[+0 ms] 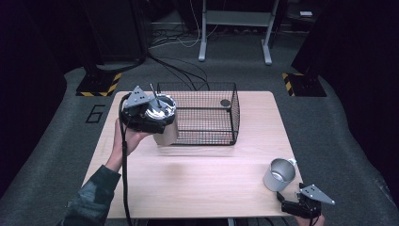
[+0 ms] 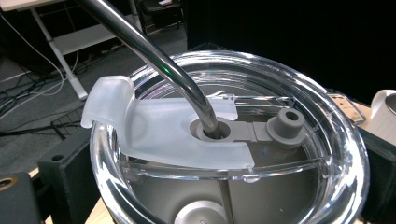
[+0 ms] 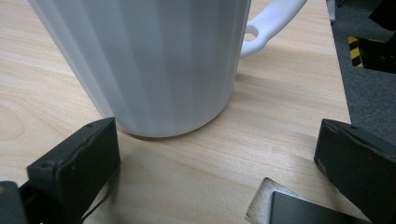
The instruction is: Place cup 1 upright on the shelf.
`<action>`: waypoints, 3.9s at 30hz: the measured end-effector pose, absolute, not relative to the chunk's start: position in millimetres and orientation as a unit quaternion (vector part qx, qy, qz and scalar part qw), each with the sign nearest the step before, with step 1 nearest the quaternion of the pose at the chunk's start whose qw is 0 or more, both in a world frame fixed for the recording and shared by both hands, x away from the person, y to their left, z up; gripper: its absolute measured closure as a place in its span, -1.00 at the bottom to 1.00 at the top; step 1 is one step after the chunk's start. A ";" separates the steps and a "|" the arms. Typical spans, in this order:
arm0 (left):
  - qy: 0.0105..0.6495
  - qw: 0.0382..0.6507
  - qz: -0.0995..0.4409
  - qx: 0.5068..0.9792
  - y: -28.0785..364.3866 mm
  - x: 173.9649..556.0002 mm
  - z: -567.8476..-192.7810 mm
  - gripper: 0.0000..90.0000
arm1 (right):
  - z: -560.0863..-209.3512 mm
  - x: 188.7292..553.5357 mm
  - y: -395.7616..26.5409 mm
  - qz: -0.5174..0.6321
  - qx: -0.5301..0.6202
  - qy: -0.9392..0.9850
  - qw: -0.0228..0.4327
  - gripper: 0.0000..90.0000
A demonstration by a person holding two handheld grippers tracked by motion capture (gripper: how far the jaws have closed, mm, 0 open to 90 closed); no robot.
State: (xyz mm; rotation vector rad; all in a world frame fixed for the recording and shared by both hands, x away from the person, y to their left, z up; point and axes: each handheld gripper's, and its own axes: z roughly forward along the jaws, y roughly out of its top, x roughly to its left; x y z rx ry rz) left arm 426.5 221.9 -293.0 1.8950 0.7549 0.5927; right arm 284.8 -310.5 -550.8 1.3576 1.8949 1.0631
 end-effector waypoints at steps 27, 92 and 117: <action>0.312 0.477 0.270 0.776 209.0 459.5 -273.0 -0.91 | -551.0 284.3 -310.2 0.398 0.510 0.707 0.285 -1.00; 0.400 0.426 0.255 0.770 171.7 564.5 -327.8 -0.92 | -551.5 284.0 -310.4 0.401 0.511 0.704 0.287 -1.00; 0.439 0.395 0.252 0.766 167.0 587.7 -370.2 -0.92 | -551.6 283.9 -310.5 0.401 0.511 0.704 0.287 -1.00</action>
